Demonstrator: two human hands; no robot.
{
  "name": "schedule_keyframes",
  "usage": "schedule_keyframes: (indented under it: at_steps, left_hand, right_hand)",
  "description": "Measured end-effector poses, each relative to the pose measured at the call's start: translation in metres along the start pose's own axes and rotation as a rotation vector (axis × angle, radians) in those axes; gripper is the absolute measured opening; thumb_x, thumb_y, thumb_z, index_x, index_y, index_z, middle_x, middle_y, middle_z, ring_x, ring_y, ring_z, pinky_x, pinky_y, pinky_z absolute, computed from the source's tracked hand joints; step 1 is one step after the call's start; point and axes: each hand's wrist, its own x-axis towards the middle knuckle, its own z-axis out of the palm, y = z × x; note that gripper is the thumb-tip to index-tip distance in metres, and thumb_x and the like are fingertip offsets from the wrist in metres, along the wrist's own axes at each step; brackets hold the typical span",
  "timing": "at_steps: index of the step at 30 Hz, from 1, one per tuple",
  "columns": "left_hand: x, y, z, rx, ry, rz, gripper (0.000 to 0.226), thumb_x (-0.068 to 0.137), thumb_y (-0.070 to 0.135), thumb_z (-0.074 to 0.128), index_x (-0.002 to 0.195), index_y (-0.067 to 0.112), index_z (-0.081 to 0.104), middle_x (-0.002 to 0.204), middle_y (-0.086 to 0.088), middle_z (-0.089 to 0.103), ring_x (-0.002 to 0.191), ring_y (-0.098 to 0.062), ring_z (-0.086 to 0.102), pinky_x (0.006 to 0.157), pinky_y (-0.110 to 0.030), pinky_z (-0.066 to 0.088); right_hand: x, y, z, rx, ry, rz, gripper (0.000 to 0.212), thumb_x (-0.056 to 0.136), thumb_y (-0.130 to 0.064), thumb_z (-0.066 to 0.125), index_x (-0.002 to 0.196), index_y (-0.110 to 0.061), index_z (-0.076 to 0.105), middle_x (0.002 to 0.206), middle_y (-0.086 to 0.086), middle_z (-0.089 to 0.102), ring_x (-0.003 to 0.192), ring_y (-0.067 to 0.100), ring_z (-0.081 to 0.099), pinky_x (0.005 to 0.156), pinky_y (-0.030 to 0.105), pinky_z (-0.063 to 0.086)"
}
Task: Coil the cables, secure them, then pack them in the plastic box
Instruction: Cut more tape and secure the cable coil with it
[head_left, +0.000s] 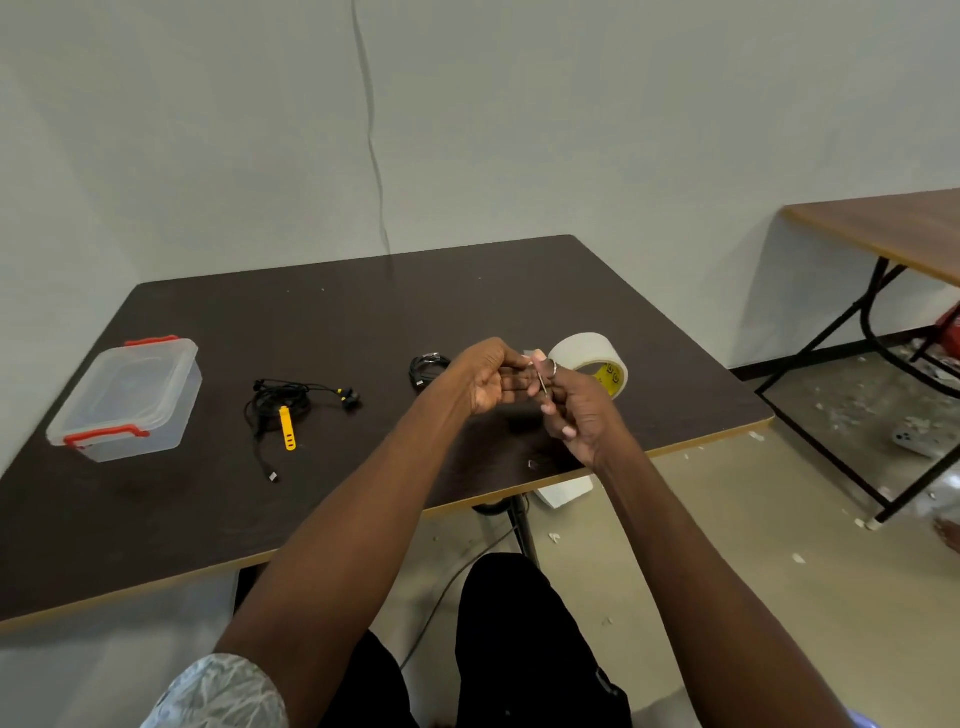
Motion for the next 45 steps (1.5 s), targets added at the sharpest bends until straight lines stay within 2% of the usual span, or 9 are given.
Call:
schedule_keyframes:
  at_steps: [5,11,15,22,25,28,36,41,45]
  left_hand:
    - [-0.001,0.004,0.003,-0.019,-0.010,0.022,0.014,0.088,-0.003,0.048,0.087,0.001,0.061,0.070,-0.011,0.067,0.065,-0.021,0.064,0.050,-0.025,0.054]
    - [0.000,-0.001,-0.006,-0.073,-0.044,0.006,0.018,0.092,0.000,0.042,0.095,-0.001,0.060,0.079,-0.017,0.071,0.071,-0.026,0.068,0.075,-0.036,0.056]
    - [0.002,-0.001,-0.011,-0.096,-0.035,0.005,0.021,0.095,0.001,0.039,0.101,-0.005,0.058,0.081,-0.021,0.072,0.072,-0.028,0.072,0.065,-0.038,0.060]
    - [0.008,0.000,-0.016,-0.093,-0.062,0.045,0.019,0.098,0.003,0.038,0.094,-0.002,0.056,0.100,-0.026,0.066,0.109,-0.038,0.062,0.091,-0.046,0.051]
    - [0.010,-0.004,-0.020,-0.095,-0.096,0.048,0.015,0.098,0.002,0.040,0.095,0.001,0.055,0.105,-0.028,0.065,0.111,-0.041,0.061,0.090,-0.048,0.051]
    - [0.012,-0.003,-0.020,-0.115,-0.138,0.050,0.012,0.097,0.003,0.044,0.094,0.003,0.056,0.114,-0.031,0.062,0.110,-0.041,0.062,0.087,-0.048,0.055]
    - [0.016,-0.002,-0.024,-0.088,-0.191,0.048,0.010,0.095,0.006,0.048,0.091,0.009,0.057,0.117,-0.028,0.063,0.109,-0.034,0.064,0.096,-0.043,0.050]
    - [0.013,-0.001,-0.026,-0.088,-0.191,0.051,0.009,0.095,0.005,0.049,0.091,0.006,0.057,0.118,-0.030,0.062,0.111,-0.035,0.063,0.096,-0.043,0.050]
    - [0.011,0.001,-0.024,-0.122,-0.179,0.051,0.009,0.095,0.004,0.047,0.095,0.004,0.056,0.120,-0.031,0.060,0.111,-0.037,0.063,0.081,-0.039,0.057]
  right_hand:
    - [-0.006,-0.004,0.000,0.009,-0.013,-0.029,0.026,0.091,-0.026,0.066,0.082,-0.002,0.065,0.059,0.004,0.047,0.033,0.007,0.027,0.032,0.017,0.021]
    - [-0.009,-0.005,0.008,0.048,-0.018,0.020,0.034,0.089,-0.043,0.065,0.079,-0.010,0.068,0.073,0.008,0.060,0.045,0.011,0.036,0.034,0.016,0.022]
    - [-0.017,-0.012,-0.001,-0.121,-0.051,0.042,0.038,0.091,-0.043,0.061,0.083,-0.006,0.062,0.065,0.008,0.054,0.037,0.009,0.027,0.036,0.018,0.021]
    - [-0.035,-0.031,-0.006,-0.964,-0.148,0.127,0.032,0.083,-0.039,0.075,0.075,-0.012,0.059,0.060,0.006,0.061,0.047,0.013,0.046,0.050,0.023,0.037]
    - [-0.033,-0.032,0.002,-1.504,-0.197,0.059,0.036,0.082,-0.042,0.074,0.081,-0.008,0.064,0.075,0.008,0.068,0.072,0.020,0.063,0.062,0.026,0.043]
    - [-0.023,-0.028,0.010,-1.779,-0.222,0.001,0.041,0.080,-0.049,0.073,0.073,-0.011,0.059,0.073,0.002,0.059,0.076,0.020,0.059,0.056,0.023,0.037]
    - [-0.008,-0.024,0.031,-1.542,-0.143,0.062,0.025,0.080,-0.025,0.079,0.079,-0.009,0.059,0.056,0.002,0.066,0.046,0.011,0.060,0.051,0.022,0.044]
    - [-0.008,-0.023,0.033,-1.475,-0.196,0.072,0.010,0.088,-0.007,0.069,0.091,-0.001,0.062,0.088,0.016,0.075,0.077,0.026,0.074,0.073,0.032,0.058]
    - [-0.010,-0.024,0.035,-1.716,-0.164,-0.047,0.034,0.078,-0.027,0.081,0.100,-0.003,0.070,0.098,0.009,0.071,0.090,0.023,0.064,0.070,0.029,0.046]
